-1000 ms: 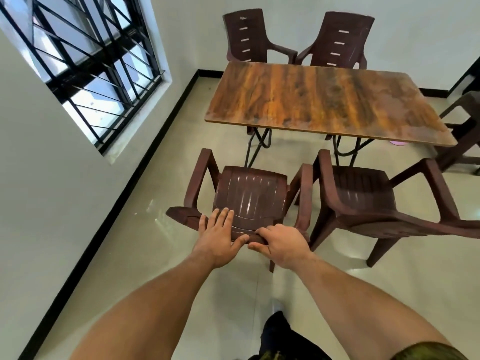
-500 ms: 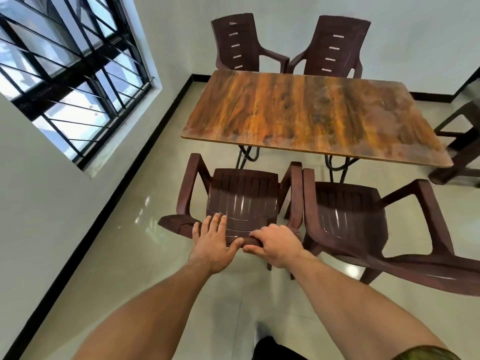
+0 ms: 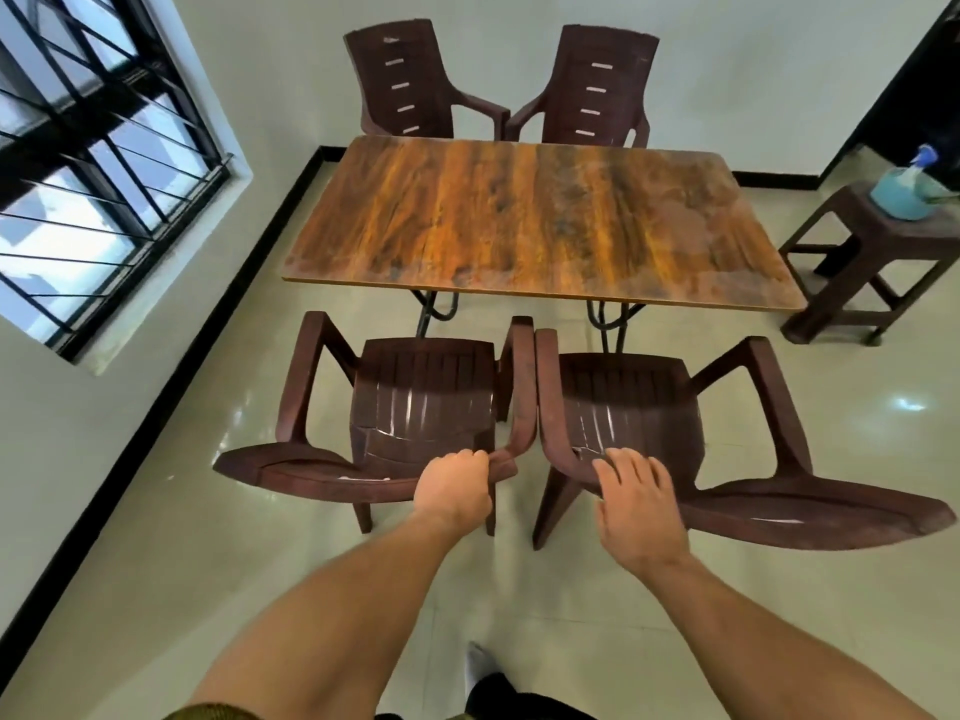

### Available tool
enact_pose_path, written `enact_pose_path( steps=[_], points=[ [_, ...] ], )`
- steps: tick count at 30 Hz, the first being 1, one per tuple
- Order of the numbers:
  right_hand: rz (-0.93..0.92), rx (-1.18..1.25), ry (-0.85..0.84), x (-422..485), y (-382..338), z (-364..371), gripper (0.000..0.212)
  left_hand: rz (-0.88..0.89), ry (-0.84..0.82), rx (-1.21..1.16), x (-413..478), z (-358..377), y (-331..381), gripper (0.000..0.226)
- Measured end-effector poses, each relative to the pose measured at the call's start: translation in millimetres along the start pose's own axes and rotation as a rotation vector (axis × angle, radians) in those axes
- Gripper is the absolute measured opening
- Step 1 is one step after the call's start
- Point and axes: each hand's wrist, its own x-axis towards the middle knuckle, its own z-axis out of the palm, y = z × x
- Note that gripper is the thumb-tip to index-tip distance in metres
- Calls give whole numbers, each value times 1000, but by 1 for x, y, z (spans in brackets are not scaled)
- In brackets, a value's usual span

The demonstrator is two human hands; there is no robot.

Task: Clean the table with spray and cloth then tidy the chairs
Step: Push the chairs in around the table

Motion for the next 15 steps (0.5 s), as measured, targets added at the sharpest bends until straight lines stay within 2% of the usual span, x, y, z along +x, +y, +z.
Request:
enact_pose_path(
  steps=[2, 4, 7, 15],
  points=[
    [111, -28, 5, -15, 18, 2, 57, -11, 16, 0, 0, 2, 4, 24],
    [157, -26, 2, -20, 27, 3, 51, 2, 31, -21, -1, 6, 2, 24],
    [156, -37, -37, -15, 24, -1, 39, 36, 34, -54, -6, 14, 0, 24],
    [150, -85, -3, -13, 21, 2, 28, 72, 61, -88, -21, 19, -6, 30]
  ],
)
